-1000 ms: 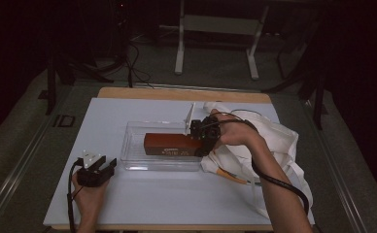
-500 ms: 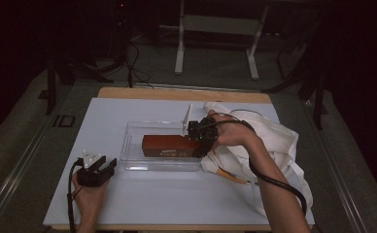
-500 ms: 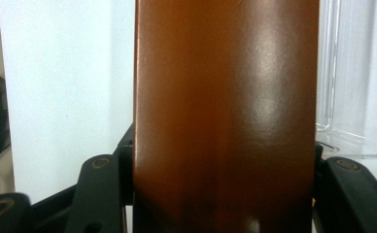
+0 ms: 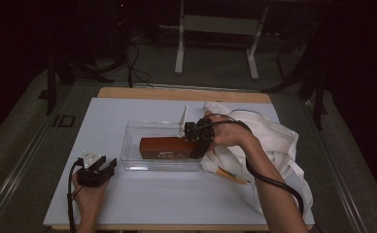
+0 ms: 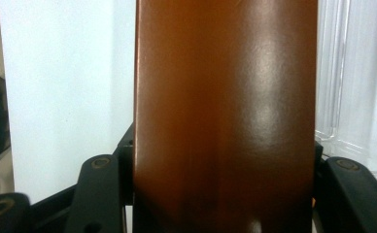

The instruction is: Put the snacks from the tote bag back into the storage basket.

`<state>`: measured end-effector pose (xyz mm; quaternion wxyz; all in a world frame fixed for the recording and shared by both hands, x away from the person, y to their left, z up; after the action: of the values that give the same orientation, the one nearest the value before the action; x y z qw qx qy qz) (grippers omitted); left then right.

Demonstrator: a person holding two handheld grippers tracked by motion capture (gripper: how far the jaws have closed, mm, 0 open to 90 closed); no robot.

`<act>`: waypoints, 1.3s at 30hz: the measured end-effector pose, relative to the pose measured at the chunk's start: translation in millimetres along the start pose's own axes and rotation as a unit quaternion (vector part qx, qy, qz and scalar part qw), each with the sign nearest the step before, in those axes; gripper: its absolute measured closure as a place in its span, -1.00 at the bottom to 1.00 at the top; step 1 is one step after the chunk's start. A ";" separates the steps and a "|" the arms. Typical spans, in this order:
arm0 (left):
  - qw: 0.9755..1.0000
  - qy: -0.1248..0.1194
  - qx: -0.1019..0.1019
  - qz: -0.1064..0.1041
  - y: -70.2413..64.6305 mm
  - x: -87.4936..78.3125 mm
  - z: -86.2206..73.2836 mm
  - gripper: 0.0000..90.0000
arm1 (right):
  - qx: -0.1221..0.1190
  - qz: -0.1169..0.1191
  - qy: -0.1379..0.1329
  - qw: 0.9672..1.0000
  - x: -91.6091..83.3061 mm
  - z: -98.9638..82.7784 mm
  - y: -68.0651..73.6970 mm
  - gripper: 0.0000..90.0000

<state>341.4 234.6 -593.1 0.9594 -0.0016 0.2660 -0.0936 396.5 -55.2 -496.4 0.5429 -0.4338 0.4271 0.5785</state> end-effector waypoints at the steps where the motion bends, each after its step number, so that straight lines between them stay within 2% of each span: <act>1: 1.000 0.000 0.000 0.000 0.0 0.0 0.0 0.22 | 0.001 0.000 0.002 1.000 0.5 0.0 0.1 -0.04; 19: 1.000 0.001 0.000 -0.001 0.0 0.1 -0.1 0.22 | -0.001 0.009 0.012 1.000 8.3 3.6 -0.6 -0.05; 29: 1.000 0.000 -0.001 -0.001 -0.1 0.2 0.0 0.22 | 0.001 0.009 -0.004 1.000 8.0 8.3 -0.3 -0.08; 39: 1.000 0.001 0.000 -0.002 -0.1 0.3 -0.1 0.22 | 0.000 0.006 0.000 1.000 10.7 9.5 -0.3 -0.11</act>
<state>341.5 234.5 -593.4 0.9590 -0.0021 0.2668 -0.0954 396.0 -43.3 -504.3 0.5394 -0.4312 0.4294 0.5820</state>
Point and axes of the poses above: each handheld gripper's, and its own axes: x roughly forward along the jaws, z roughly out of its top, y roughly to its left, the point moved 9 cm from there along x, roughly forward along the jaws, and after that the axes turned 5 degrees about -y, right-handed, at the moved point
